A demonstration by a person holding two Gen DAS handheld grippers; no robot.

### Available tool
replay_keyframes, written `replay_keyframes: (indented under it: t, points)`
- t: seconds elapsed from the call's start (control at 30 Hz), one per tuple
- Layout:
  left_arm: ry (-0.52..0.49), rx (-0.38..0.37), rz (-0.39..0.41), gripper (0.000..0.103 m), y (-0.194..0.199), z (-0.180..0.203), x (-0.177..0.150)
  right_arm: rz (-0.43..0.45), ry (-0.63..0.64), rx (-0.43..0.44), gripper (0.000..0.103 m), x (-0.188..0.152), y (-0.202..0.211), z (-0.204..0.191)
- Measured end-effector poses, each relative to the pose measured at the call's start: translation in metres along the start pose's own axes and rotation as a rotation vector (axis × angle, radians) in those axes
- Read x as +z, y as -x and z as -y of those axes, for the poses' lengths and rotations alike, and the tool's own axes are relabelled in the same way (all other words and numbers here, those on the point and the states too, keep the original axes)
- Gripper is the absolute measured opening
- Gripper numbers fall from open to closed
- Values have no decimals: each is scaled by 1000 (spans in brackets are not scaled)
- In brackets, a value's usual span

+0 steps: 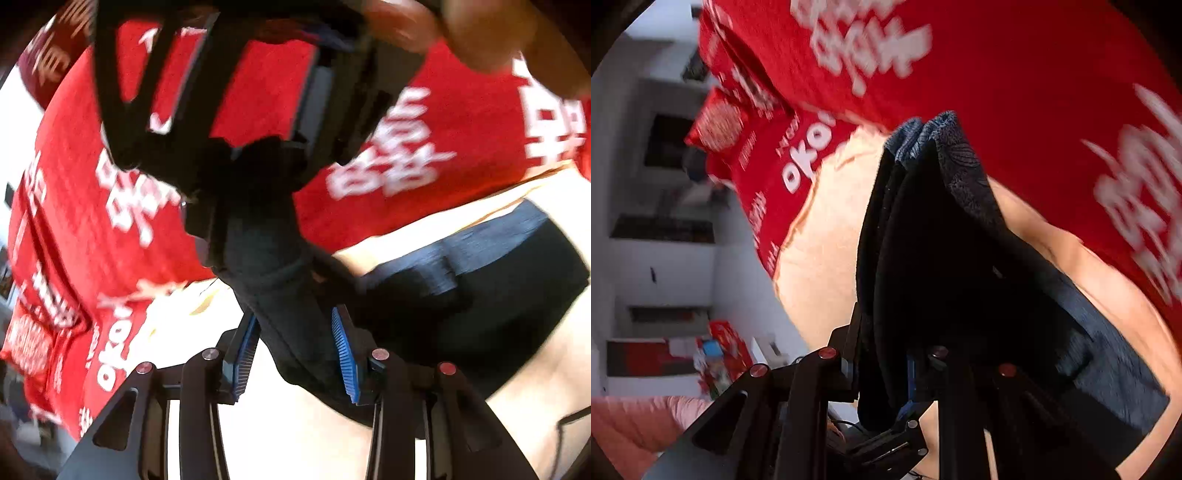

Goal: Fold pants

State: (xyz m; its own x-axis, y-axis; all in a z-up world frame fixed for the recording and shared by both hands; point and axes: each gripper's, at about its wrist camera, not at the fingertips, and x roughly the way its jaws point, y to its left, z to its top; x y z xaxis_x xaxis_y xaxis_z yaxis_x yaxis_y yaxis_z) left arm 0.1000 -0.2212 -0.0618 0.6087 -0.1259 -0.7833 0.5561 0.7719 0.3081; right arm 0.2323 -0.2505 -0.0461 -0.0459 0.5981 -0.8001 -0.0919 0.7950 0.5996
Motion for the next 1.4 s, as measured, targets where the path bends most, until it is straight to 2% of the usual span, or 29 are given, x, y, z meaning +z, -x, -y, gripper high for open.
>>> replay_keyframes:
  t: [0.13, 0.33, 0.53, 0.73, 0.83, 0.87, 0.9, 0.93, 1.03, 1.1, 1.17, 1.23, 1.27, 1.33, 1.4]
  points:
    - [-42, -93, 20, 40, 26, 44, 27, 89, -66, 29, 19, -50, 56, 39]
    - [-158, -190, 24, 40, 43, 131, 44, 184, -201, 40, 18, -127, 106, 105]
    - [-257, -243, -14, 40, 38, 217, 42, 231, -332, 46, 20, -195, 114, 181]
    - [-353, -234, -79, 41, 7, 263, 25, 244, -441, 50, 20, -223, 92, 244]
    - [-388, -221, -92, 50, 2, 261, 14, 251, -491, 88, 20, -235, 75, 262]
    - [-401, -223, -101, 56, 2, 259, 10, 255, -500, 95, 22, -238, 71, 264]
    - [-401, -219, -110, 70, 3, 258, 6, 258, -511, 92, 24, -242, 67, 267]
    - [-395, -218, -114, 75, 6, 255, 4, 257, -521, 85, 25, -247, 66, 270]
    - [-395, -239, -126, 75, 18, 250, -5, 284, -566, 102, 25, -254, 62, 275]
    - [-388, -255, -129, 75, 22, 241, -9, 294, -561, 66, 24, -254, 64, 269]
    - [-356, -281, -143, 75, 28, 227, -10, 298, -532, -13, 26, -248, 64, 258]
    - [-296, -301, -174, 75, 25, 206, -8, 297, -519, -77, 31, -250, 67, 253]
    - [-256, -307, -197, 75, 23, 196, -8, 300, -518, -138, 33, -255, 74, 250]
    - [-175, -305, -247, 75, 16, 177, -7, 301, -515, -255, 43, -257, 79, 241]
    - [-111, -288, -290, 75, 7, 158, -8, 304, -512, -374, 43, -263, 87, 229]
